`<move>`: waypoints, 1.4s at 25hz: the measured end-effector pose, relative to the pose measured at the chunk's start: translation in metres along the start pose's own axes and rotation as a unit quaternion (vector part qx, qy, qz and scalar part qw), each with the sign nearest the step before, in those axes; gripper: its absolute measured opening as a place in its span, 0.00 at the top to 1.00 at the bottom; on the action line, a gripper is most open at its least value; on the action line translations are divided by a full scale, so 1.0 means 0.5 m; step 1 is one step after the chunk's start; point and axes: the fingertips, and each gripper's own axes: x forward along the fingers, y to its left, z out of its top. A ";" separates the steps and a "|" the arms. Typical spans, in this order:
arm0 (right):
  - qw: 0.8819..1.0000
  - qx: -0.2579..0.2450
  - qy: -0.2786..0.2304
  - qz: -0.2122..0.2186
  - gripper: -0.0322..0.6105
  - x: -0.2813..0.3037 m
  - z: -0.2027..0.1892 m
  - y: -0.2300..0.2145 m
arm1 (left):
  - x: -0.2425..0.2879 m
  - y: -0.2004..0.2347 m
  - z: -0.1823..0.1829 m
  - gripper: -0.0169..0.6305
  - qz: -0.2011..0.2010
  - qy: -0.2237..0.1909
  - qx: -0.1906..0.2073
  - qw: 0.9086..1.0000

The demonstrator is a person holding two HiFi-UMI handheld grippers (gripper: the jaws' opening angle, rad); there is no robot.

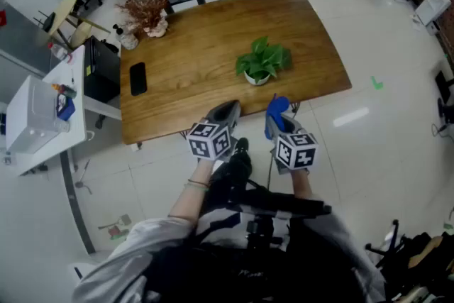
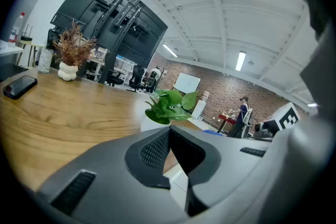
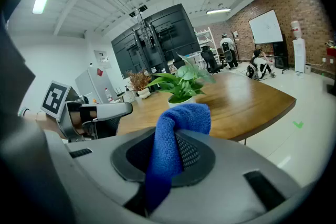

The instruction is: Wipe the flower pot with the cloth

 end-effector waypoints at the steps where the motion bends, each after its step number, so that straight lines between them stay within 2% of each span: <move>1: 1.000 0.001 0.001 -0.005 0.86 0.021 0.011 -0.013 | 0.020 0.023 0.008 0.96 0.002 0.004 -0.005 1.000; 6: 0.999 -0.010 0.011 -0.031 0.86 0.117 0.064 -0.088 | 0.122 0.113 0.027 0.96 0.002 0.025 -0.026 0.999; 11: 0.997 -0.030 0.035 -0.060 0.86 0.174 0.114 -0.136 | 0.189 0.164 0.025 0.96 -0.011 0.064 -0.027 0.998; 15: 0.998 -0.028 0.022 -0.057 0.86 0.207 0.154 -0.147 | 0.226 0.199 0.043 0.96 -0.029 0.071 -0.043 0.996; 19: 0.998 -0.019 0.029 -0.058 0.86 0.238 0.150 -0.163 | 0.262 0.216 0.046 0.96 -0.044 0.081 -0.052 0.994; 24: 0.998 -0.019 0.046 -0.031 0.86 0.256 0.125 -0.148 | 0.289 0.202 0.048 0.96 -0.062 0.086 -0.059 0.993; 28: 0.996 -0.030 0.079 -0.013 0.86 0.274 0.092 -0.123 | 0.307 0.220 0.057 0.96 -0.054 0.085 -0.058 0.993; 35: 0.989 -0.063 0.122 0.049 0.86 0.314 0.054 -0.081 | 0.350 0.264 0.082 0.96 -0.034 0.085 -0.042 0.995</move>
